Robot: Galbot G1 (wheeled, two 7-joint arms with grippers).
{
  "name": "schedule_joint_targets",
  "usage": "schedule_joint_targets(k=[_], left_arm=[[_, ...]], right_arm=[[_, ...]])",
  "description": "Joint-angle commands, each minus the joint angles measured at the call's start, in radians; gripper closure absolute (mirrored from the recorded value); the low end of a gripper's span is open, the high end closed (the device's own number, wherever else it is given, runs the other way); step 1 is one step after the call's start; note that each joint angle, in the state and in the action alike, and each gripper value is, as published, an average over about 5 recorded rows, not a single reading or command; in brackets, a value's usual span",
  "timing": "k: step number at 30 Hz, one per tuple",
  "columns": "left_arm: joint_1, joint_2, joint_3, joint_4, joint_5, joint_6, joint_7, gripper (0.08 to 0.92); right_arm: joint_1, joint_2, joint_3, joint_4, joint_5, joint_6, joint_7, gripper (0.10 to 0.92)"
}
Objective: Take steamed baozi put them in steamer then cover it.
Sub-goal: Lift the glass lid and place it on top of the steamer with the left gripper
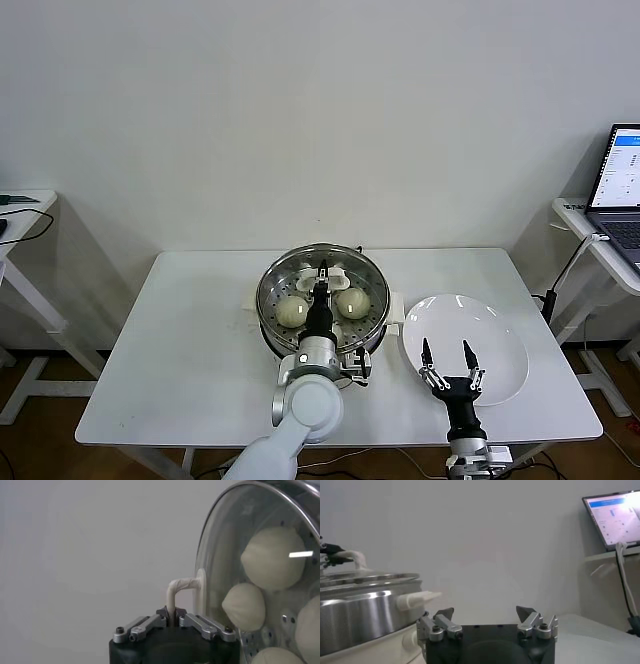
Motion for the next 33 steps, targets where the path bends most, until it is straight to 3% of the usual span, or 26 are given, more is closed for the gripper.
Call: schedule_joint_targets(k=[1,23,26,33], left_arm=[[0.008,-0.006,-0.006,0.012,0.005,-0.007,-0.009,0.813],[0.026,-0.002,-0.021,0.004,0.004,-0.044,-0.04,0.81],[0.045,0.011,-0.021,-0.026,0.003,-0.045,-0.044,0.763],[0.132,0.093,-0.009,-0.176,-0.01,-0.038,-0.046,0.564]], right_arm=[[0.002,0.0,-0.004,-0.002,-0.002,0.001,-0.001,0.203],[0.001,-0.003,-0.016,-0.004,-0.013,0.006,0.0,0.203],[0.002,-0.005,-0.016,-0.005,-0.012,0.007,0.0,0.203],[0.011,-0.011,-0.02,-0.015,-0.01,0.011,0.0,0.203]])
